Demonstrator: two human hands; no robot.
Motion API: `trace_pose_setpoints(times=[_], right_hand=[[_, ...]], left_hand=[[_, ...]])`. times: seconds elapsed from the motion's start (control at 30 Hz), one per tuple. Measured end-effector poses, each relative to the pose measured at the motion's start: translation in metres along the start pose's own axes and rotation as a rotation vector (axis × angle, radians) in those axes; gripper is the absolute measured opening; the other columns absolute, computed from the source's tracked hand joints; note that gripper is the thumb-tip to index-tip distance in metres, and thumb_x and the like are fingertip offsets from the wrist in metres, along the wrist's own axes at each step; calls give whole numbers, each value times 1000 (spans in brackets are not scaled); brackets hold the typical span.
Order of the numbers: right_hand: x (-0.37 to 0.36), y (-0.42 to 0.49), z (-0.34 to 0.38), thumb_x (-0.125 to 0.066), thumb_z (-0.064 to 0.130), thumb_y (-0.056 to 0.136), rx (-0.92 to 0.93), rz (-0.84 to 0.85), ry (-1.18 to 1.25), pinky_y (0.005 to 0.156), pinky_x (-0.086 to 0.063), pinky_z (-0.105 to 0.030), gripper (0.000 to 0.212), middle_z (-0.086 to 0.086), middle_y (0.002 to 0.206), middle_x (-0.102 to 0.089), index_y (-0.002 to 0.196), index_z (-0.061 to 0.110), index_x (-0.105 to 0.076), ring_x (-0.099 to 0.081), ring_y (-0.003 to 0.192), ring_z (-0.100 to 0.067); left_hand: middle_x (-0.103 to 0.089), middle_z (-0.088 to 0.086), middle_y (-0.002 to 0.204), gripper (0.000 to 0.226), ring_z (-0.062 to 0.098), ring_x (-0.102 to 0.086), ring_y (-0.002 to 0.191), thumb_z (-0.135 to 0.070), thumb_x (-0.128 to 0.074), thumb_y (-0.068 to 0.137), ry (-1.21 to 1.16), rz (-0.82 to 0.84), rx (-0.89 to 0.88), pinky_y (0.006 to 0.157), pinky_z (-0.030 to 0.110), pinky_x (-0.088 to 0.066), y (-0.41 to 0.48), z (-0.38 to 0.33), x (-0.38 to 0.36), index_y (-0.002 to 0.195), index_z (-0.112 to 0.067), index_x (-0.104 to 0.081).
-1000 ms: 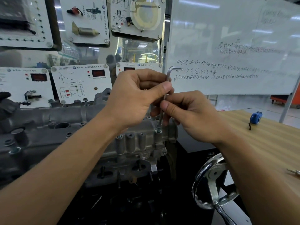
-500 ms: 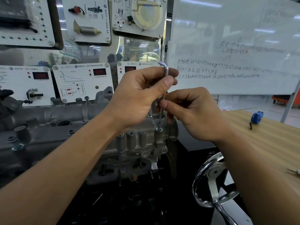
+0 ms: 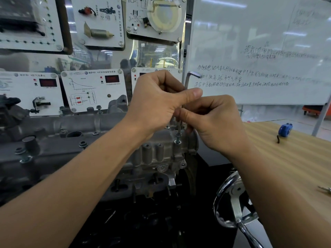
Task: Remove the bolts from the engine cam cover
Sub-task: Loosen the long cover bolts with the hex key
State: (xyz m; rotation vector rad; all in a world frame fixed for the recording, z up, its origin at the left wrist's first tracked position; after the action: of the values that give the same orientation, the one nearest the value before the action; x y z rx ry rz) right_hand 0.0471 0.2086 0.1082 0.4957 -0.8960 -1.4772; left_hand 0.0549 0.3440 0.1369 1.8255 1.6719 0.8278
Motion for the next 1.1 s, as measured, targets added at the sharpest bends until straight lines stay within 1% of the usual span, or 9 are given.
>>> trace_pose_setpoints(times=[0.1, 0.17, 0.27, 0.37, 0.5, 0.67, 0.8, 0.93, 1.1], right_hand=[[-1, 0, 1, -71, 13, 90, -17, 103, -34, 54, -52, -32, 14, -5, 68, -74, 80, 5, -76, -64, 53, -22], [-2, 0, 4, -61, 9, 96, -22, 207, -48, 55, -53, -25, 16, 2, 74, -75, 88, 4, -75, -66, 56, -17], [-4, 0, 6, -53, 7, 100, -23, 320, -99, 54, -46, -14, 22, 14, 68, -72, 93, 4, -74, -66, 57, -9], [-4, 1, 8, -56, 11, 99, -41, 308, -92, 54, -47, -16, 22, 13, 64, -71, 90, 6, -75, -65, 56, -9], [1, 0, 9, -78, 18, 82, -19, 81, -5, 49, -47, -19, 12, 0, 55, -69, 74, 10, -77, -60, 46, -10], [4, 3, 9, -76, 16, 86, -33, 75, -55, 50, -46, -17, 17, -1, 56, -69, 72, 5, -76, -59, 48, -7], [2, 3, 11, -58, 8, 98, -28, 307, -117, 54, -43, -9, 20, 20, 59, -68, 86, 7, -74, -61, 53, -1], [-2, 3, 12, -53, 8, 100, -45, 358, -134, 56, -44, -8, 23, 16, 69, -72, 93, 1, -73, -65, 58, -4], [-1, 1, 9, -80, 18, 81, -73, 87, -31, 49, -47, -19, 18, -7, 57, -70, 75, 2, -75, -64, 46, -14]], left_hand=[[-73, 0, 79, 15, 12, -70, 74, -12, -74, 83, -49, 128, 17, 66, 26, -57, -3, -3, -2, 96, -7, -67], [-76, 2, 92, 17, 21, -73, 89, -6, -60, 94, -68, 224, 12, 75, 45, -59, -7, -4, -1, 110, -9, -67], [-77, 1, 92, 20, 31, -72, 92, 0, -53, 97, -64, 239, 4, 84, 64, -46, -9, -5, 5, 109, -9, -67], [-77, 1, 82, 12, 19, -74, 81, -2, -66, 89, -23, 156, -18, 74, 47, -60, -6, -6, 7, 95, -10, -71], [-72, -4, 63, 18, 9, -70, 61, -8, -84, 70, -15, 25, -39, 58, 19, -55, -2, -4, 6, 75, -15, -68], [-76, 0, 77, 18, 13, -74, 76, -10, -75, 77, -87, 111, -5, 67, 23, -57, -3, -4, 2, 94, -7, -70], [-78, -1, 92, 19, 22, -74, 89, -2, -58, 94, -39, 232, -20, 77, 49, -58, -7, -5, 3, 107, -10, -68], [-78, 0, 83, 17, 15, -75, 81, -15, -75, 76, -27, 102, -32, 70, 31, -61, -5, -7, 11, 92, -12, -72], [-72, -3, 65, 26, 11, -69, 64, -24, -86, 56, -27, -18, -20, 65, 25, -58, -2, -5, 12, 74, -15, -70]])
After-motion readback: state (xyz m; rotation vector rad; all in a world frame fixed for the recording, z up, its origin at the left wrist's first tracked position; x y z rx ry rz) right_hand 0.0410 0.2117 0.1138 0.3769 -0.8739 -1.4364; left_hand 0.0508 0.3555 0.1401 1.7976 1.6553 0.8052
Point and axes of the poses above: each hand's wrist, its own y-axis towards the middle knuckle, its own x-axis out of the back of the hand, z = x × y, the point moved 5 cm from there along y, towards the middle knuckle
